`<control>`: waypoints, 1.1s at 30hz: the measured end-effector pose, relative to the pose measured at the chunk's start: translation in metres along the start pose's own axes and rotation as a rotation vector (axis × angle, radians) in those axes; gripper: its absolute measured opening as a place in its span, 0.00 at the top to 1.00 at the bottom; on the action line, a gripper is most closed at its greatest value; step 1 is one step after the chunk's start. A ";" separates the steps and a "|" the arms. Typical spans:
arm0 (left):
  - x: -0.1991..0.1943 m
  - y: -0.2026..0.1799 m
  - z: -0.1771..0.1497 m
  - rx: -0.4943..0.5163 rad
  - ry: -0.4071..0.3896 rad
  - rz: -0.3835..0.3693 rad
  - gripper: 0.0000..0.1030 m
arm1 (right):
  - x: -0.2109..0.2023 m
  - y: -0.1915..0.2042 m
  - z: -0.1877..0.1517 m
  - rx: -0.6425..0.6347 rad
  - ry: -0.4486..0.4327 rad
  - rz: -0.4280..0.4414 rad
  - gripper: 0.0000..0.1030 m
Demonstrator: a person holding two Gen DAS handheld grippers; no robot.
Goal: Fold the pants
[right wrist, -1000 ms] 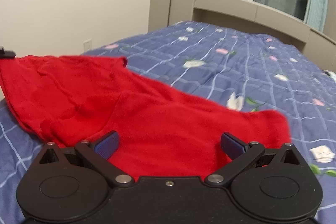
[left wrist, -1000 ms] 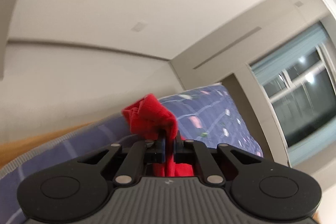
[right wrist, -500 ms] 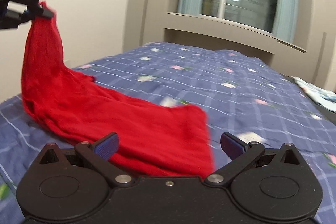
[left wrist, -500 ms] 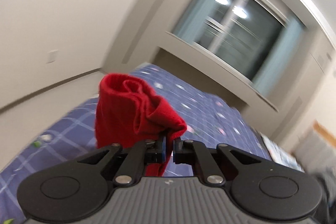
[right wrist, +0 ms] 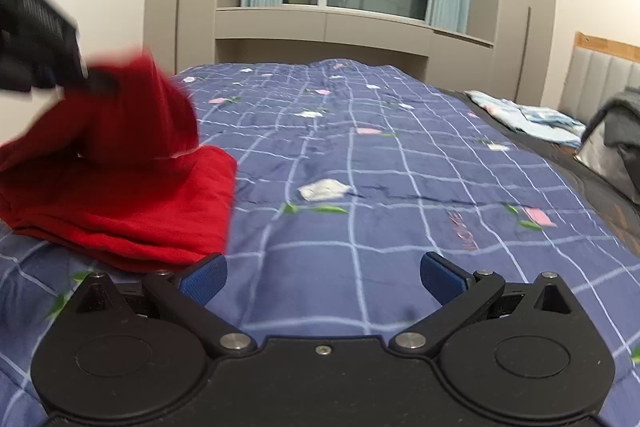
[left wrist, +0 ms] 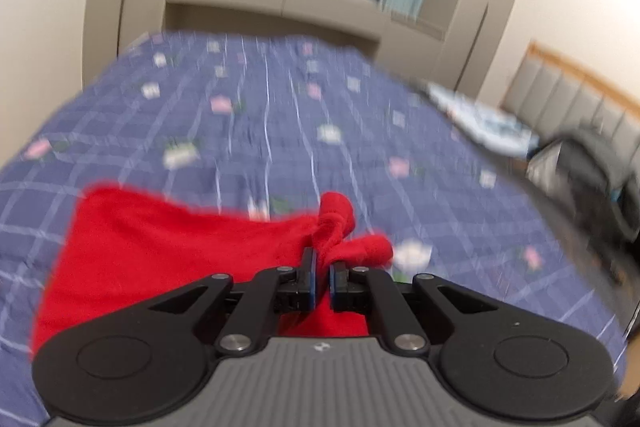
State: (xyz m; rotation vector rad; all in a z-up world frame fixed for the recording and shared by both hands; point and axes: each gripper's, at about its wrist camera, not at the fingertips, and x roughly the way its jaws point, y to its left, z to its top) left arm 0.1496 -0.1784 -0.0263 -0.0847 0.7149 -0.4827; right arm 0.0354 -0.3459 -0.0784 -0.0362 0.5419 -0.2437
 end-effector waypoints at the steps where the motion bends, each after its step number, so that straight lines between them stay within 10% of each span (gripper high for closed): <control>1: 0.007 -0.004 -0.004 0.008 0.027 0.009 0.95 | -0.001 -0.003 -0.002 0.006 0.002 -0.002 0.00; 9: 0.003 0.011 -0.020 -0.031 0.108 -0.006 0.66 | 0.004 -0.002 -0.007 0.003 0.038 0.012 0.00; 11: 0.001 0.020 -0.017 -0.048 0.133 0.008 0.32 | 0.005 0.001 -0.008 -0.005 0.046 0.015 0.00; 14: -0.008 0.036 -0.019 -0.080 0.133 -0.010 0.17 | 0.006 0.002 -0.008 -0.008 0.054 0.030 0.00; 26: -0.071 0.107 -0.019 -0.196 -0.001 0.207 0.01 | 0.015 0.005 0.041 0.137 0.057 0.384 0.00; 33: -0.067 0.155 -0.020 -0.286 0.005 0.350 0.01 | 0.069 0.033 0.069 0.376 0.234 0.587 0.09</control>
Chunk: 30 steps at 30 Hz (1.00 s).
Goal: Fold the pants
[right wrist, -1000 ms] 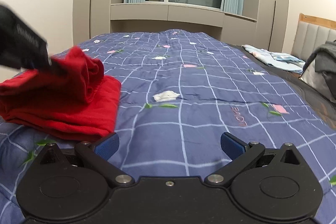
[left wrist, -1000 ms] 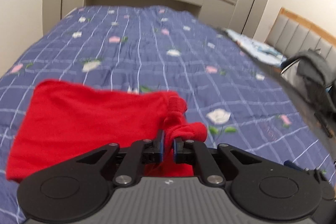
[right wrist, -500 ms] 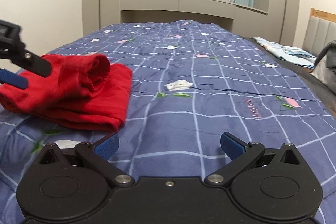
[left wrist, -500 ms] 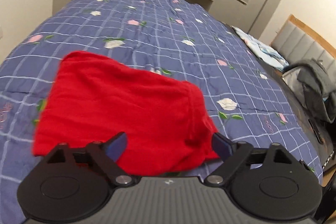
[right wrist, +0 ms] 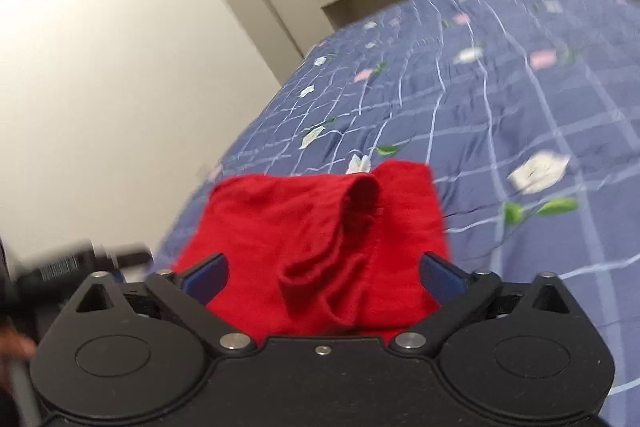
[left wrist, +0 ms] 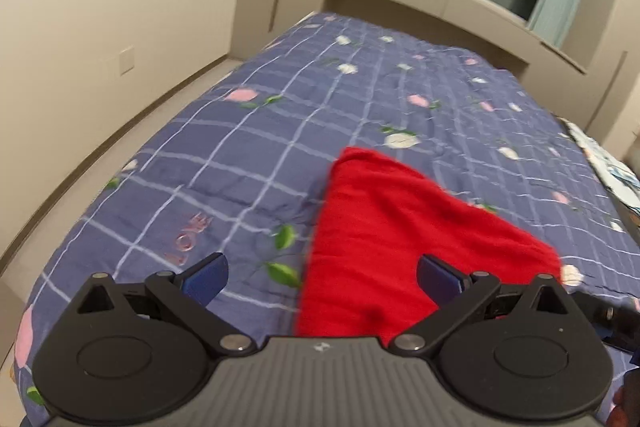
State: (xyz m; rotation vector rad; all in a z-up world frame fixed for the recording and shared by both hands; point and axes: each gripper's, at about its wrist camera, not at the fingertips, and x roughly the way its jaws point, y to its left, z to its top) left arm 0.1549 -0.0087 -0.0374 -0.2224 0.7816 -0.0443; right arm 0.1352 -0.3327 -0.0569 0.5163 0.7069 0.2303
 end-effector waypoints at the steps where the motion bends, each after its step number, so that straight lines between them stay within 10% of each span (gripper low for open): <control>1: 0.004 0.004 0.000 -0.010 0.008 0.002 0.01 | 0.005 -0.001 0.000 0.047 0.008 -0.003 0.14; 14: 0.034 0.020 -0.016 -0.008 0.147 0.018 0.01 | 0.037 -0.021 0.000 0.409 0.065 0.030 0.32; 16: 0.033 0.018 -0.015 -0.009 0.147 0.020 0.01 | 0.039 -0.025 0.006 0.442 0.065 0.029 0.64; 17: 0.031 0.017 -0.015 -0.011 0.146 0.017 0.01 | 0.040 -0.025 0.009 0.437 0.072 0.010 0.80; 30: 0.018 -0.002 -0.001 0.002 0.099 -0.033 0.01 | -0.006 0.004 0.040 0.064 -0.066 -0.103 0.84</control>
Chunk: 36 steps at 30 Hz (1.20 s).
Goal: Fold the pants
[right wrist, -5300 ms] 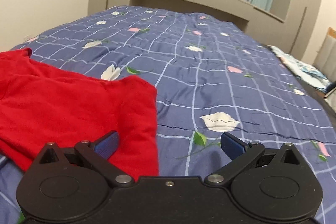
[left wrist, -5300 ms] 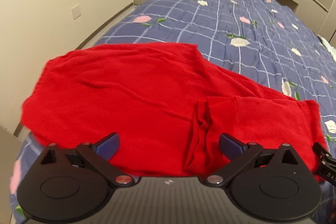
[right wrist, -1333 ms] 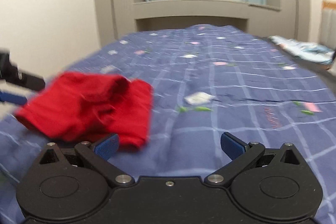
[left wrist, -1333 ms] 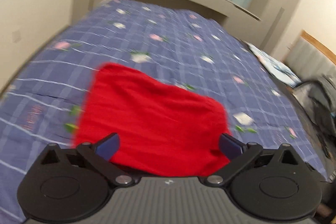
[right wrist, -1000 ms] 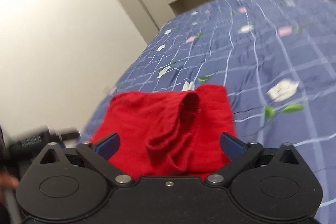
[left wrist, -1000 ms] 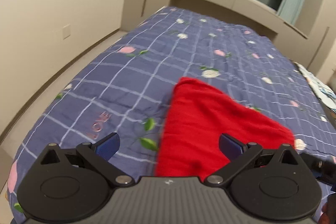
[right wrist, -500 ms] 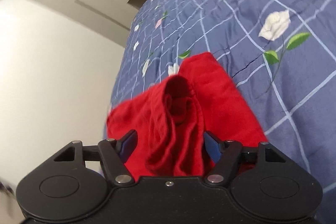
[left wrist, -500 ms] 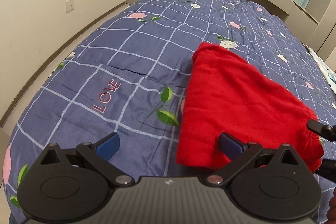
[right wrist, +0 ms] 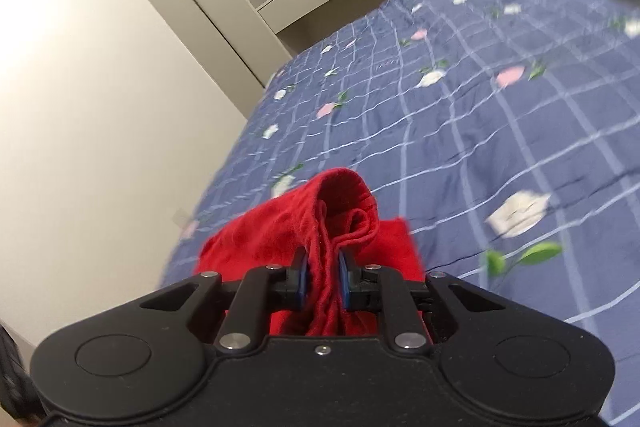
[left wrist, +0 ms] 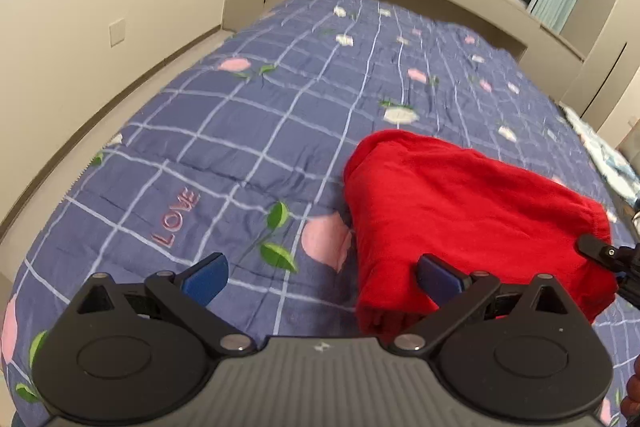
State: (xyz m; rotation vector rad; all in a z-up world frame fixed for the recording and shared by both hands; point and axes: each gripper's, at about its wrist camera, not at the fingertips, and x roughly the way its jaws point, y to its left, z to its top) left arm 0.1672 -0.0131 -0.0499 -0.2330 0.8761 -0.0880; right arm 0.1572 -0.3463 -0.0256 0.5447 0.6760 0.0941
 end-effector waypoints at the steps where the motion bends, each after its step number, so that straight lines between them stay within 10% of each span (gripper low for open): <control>1: 0.004 -0.001 -0.002 0.002 0.013 0.006 0.01 | 0.002 -0.001 -0.003 -0.013 0.007 -0.018 0.83; 11: 0.011 -0.003 -0.010 0.060 0.050 0.029 0.01 | 0.018 -0.016 -0.037 -0.065 0.059 -0.150 0.59; 17: 0.001 -0.006 -0.005 0.079 0.017 0.019 0.01 | 0.012 -0.016 -0.031 -0.129 0.020 -0.204 0.19; 22: -0.003 -0.010 0.016 0.091 -0.057 -0.019 0.01 | 0.015 -0.021 -0.021 -0.197 -0.021 -0.259 0.06; 36: 0.098 -0.050 0.064 0.187 0.049 0.132 0.00 | 0.077 -0.016 0.002 -0.322 -0.003 -0.308 0.04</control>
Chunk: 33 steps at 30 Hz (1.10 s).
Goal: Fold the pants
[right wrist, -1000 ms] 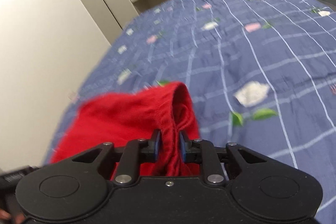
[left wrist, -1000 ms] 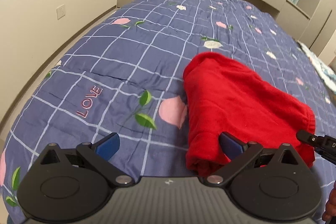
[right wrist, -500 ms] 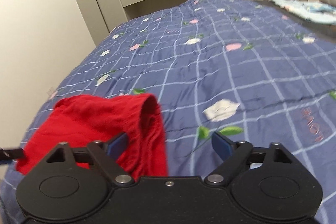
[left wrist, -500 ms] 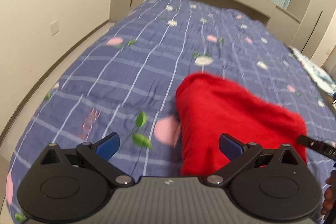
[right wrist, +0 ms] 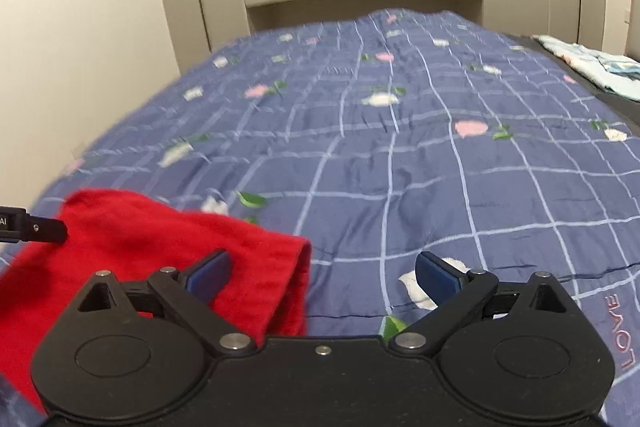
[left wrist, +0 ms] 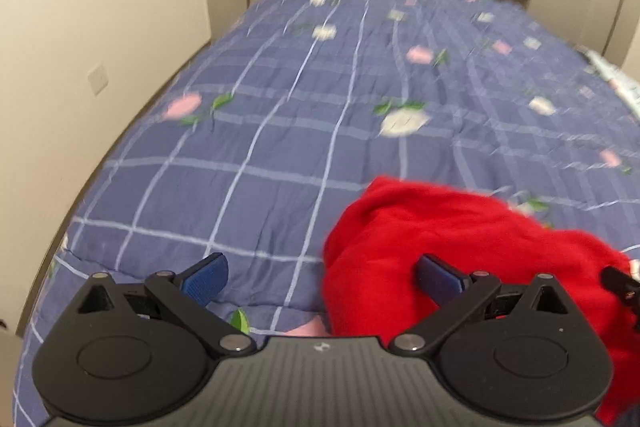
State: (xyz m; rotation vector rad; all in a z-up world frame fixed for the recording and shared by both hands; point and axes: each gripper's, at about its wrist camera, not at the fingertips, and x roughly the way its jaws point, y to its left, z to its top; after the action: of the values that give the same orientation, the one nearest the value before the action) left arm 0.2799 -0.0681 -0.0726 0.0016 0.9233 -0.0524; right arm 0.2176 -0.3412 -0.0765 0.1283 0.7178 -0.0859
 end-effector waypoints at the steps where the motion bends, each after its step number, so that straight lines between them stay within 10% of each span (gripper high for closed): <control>1: 0.008 0.001 -0.001 -0.003 0.021 -0.001 0.00 | 0.006 -0.001 0.000 0.001 0.011 -0.004 0.02; 11: 0.016 0.015 -0.011 -0.048 0.030 -0.058 0.00 | 0.032 -0.004 -0.009 0.003 0.017 0.004 0.01; 22: -0.033 0.032 -0.046 -0.057 0.000 -0.136 0.01 | -0.042 -0.009 -0.030 0.016 -0.021 0.108 0.01; 33: -0.040 0.032 -0.067 -0.073 0.008 -0.096 0.00 | -0.050 0.003 -0.069 -0.124 0.001 0.036 0.01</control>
State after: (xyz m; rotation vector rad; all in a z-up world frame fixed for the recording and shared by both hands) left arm 0.2034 -0.0331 -0.0817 -0.1106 0.9321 -0.1076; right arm 0.1353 -0.3263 -0.0950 0.0231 0.7198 -0.0065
